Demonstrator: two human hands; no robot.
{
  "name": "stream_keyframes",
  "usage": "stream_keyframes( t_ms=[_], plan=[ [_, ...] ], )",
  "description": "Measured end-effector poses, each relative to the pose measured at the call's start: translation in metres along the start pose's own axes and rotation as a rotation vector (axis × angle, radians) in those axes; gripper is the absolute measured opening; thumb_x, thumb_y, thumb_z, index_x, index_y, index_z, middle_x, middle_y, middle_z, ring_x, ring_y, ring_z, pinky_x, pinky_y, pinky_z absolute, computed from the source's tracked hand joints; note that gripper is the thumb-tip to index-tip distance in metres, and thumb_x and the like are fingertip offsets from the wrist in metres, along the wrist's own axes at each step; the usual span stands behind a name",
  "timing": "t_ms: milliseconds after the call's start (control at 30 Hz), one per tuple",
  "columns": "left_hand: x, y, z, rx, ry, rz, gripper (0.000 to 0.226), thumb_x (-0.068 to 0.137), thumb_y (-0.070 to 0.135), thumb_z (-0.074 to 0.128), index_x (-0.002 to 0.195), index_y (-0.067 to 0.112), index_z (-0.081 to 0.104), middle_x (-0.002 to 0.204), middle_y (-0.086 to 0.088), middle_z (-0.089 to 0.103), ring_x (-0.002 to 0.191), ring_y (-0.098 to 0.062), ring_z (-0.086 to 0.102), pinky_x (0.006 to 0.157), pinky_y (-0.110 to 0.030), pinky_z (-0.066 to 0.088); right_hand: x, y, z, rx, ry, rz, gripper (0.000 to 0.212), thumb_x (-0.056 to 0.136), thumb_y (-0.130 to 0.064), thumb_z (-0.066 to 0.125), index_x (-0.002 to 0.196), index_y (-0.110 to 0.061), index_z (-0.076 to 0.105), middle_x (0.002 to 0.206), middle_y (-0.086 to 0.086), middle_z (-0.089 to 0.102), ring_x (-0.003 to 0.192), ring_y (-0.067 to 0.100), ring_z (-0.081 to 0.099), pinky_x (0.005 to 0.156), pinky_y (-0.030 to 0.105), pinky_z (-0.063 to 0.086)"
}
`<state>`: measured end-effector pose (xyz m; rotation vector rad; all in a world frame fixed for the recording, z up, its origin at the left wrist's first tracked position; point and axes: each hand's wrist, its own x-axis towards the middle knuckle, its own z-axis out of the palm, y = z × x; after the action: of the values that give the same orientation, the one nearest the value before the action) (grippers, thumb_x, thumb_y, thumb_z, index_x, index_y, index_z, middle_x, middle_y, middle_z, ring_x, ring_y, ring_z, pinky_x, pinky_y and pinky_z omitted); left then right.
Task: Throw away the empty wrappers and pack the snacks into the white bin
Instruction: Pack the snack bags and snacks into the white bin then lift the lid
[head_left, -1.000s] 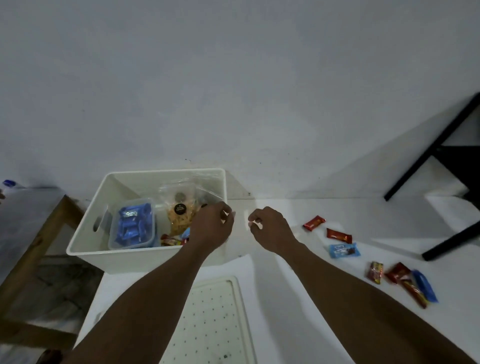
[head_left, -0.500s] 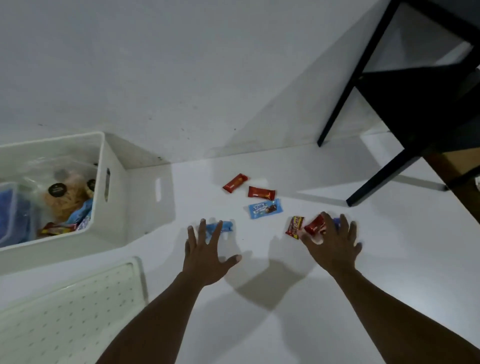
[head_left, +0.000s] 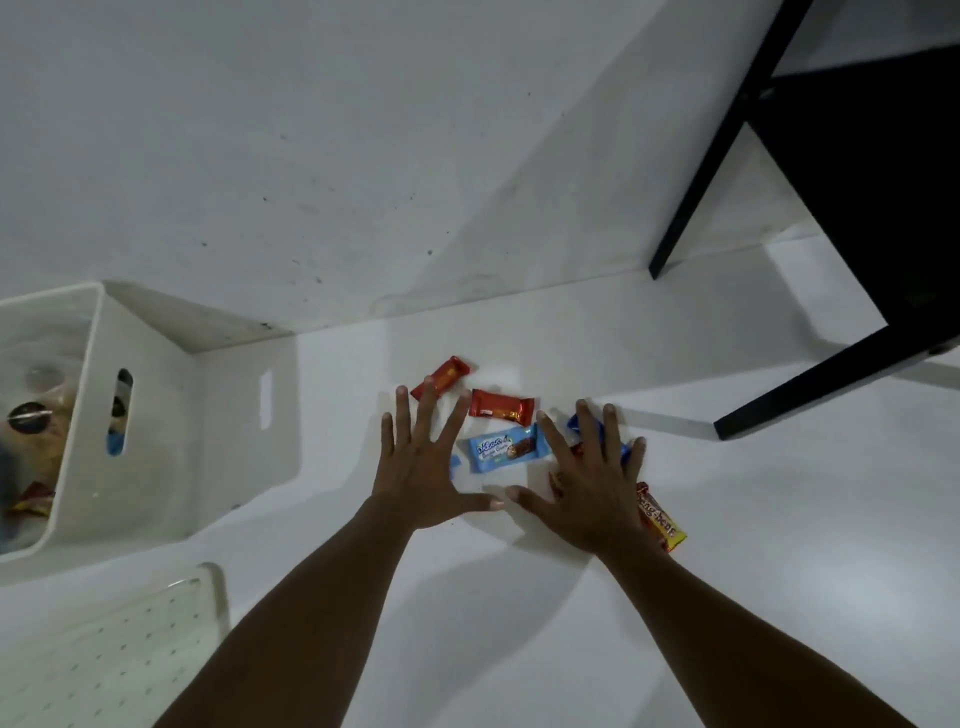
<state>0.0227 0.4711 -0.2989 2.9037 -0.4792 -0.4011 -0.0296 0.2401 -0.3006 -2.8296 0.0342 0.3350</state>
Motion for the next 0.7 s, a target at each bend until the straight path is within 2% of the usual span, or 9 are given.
stream_keyframes(
  t_ms=[133, 233, 300, 367, 433, 500, 600, 700],
  plan=[
    [0.040, 0.000, -0.007, 0.117, -0.040, 0.178, 0.129, 0.054, 0.100, 0.041, 0.155, 0.040, -0.014, 0.163, -0.010, -0.028, 0.146, -0.043, -0.028, 0.115, -0.072, -0.001, 0.010, 0.011, 0.009, -0.051, 0.073, -0.093, 0.077, 0.086, -0.080, 0.025, 0.151, -0.039, 0.025, 0.165, 0.008, 0.015, 0.152, 0.037, 0.005, 0.114, 0.071, 0.009],
    [0.049, 0.007, -0.002, 0.138, -0.069, 0.227, 0.108, 0.065, 0.096, 0.036, 0.153, 0.049, -0.008, 0.166, -0.010, -0.015, 0.148, -0.044, -0.022, 0.113, -0.074, -0.001, 0.016, 0.014, 0.013, -0.085, 0.119, -0.091, 0.053, 0.092, -0.059, 0.042, 0.139, -0.036, 0.045, 0.155, 0.008, 0.036, 0.145, 0.037, 0.028, 0.113, 0.066, 0.022],
    [0.046, 0.008, 0.007, 0.107, 0.011, 0.237, 0.088, 0.079, 0.085, 0.036, 0.154, 0.046, 0.013, 0.166, -0.011, 0.008, 0.152, -0.043, -0.009, 0.115, -0.072, 0.008, 0.023, 0.013, 0.012, -0.086, 0.174, -0.106, 0.037, 0.091, -0.042, 0.055, 0.126, -0.029, 0.057, 0.143, 0.008, 0.050, 0.132, 0.037, 0.044, 0.102, 0.057, 0.040],
    [0.043, 0.008, 0.014, 0.032, 0.117, 0.270, 0.067, 0.090, 0.071, 0.037, 0.147, 0.037, 0.040, 0.161, -0.009, 0.028, 0.153, -0.037, 0.007, 0.117, -0.064, 0.018, 0.031, 0.018, 0.009, -0.083, 0.268, -0.144, 0.023, 0.088, -0.021, 0.060, 0.110, -0.020, 0.066, 0.127, 0.008, 0.061, 0.113, 0.036, 0.056, 0.083, 0.045, 0.048],
    [0.040, 0.009, 0.018, -0.052, 0.174, 0.286, 0.054, 0.095, 0.061, 0.038, 0.131, 0.026, 0.057, 0.157, -0.010, 0.037, 0.152, -0.033, 0.019, 0.118, -0.053, 0.025, 0.034, 0.029, -0.001, -0.071, 0.336, -0.162, 0.021, 0.084, -0.010, 0.058, 0.101, -0.016, 0.068, 0.114, 0.007, 0.066, 0.100, 0.034, 0.059, 0.075, 0.040, 0.047],
    [0.036, 0.010, 0.018, -0.102, 0.223, 0.292, 0.048, 0.098, 0.053, 0.039, 0.120, 0.018, 0.063, 0.152, -0.012, 0.044, 0.147, -0.033, 0.030, 0.114, -0.048, 0.034, 0.030, 0.039, -0.015, -0.037, 0.393, -0.128, 0.023, 0.082, -0.006, 0.058, 0.100, -0.014, 0.069, 0.110, 0.007, 0.066, 0.095, 0.032, 0.058, 0.074, 0.039, 0.046],
    [0.025, 0.004, 0.014, -0.102, 0.265, 0.254, 0.040, 0.099, 0.045, 0.044, 0.116, 0.014, 0.063, 0.150, -0.013, 0.046, 0.143, -0.034, 0.036, 0.109, -0.049, 0.039, 0.012, 0.050, -0.026, 0.032, 0.481, -0.043, 0.020, 0.085, -0.003, 0.062, 0.100, -0.012, 0.070, 0.109, 0.008, 0.066, 0.095, 0.033, 0.057, 0.075, 0.042, 0.048],
    [0.003, -0.003, 0.016, -0.017, 0.222, 0.112, 0.033, 0.094, 0.042, 0.057, 0.121, 0.023, 0.057, 0.153, -0.010, 0.040, 0.145, -0.039, 0.030, 0.109, -0.060, 0.034, -0.020, 0.057, -0.015, 0.019, 0.415, 0.084, 0.019, 0.091, -0.018, 0.058, 0.107, -0.015, 0.067, 0.119, 0.008, 0.061, 0.104, 0.032, 0.053, 0.077, 0.041, 0.047]
  ],
)
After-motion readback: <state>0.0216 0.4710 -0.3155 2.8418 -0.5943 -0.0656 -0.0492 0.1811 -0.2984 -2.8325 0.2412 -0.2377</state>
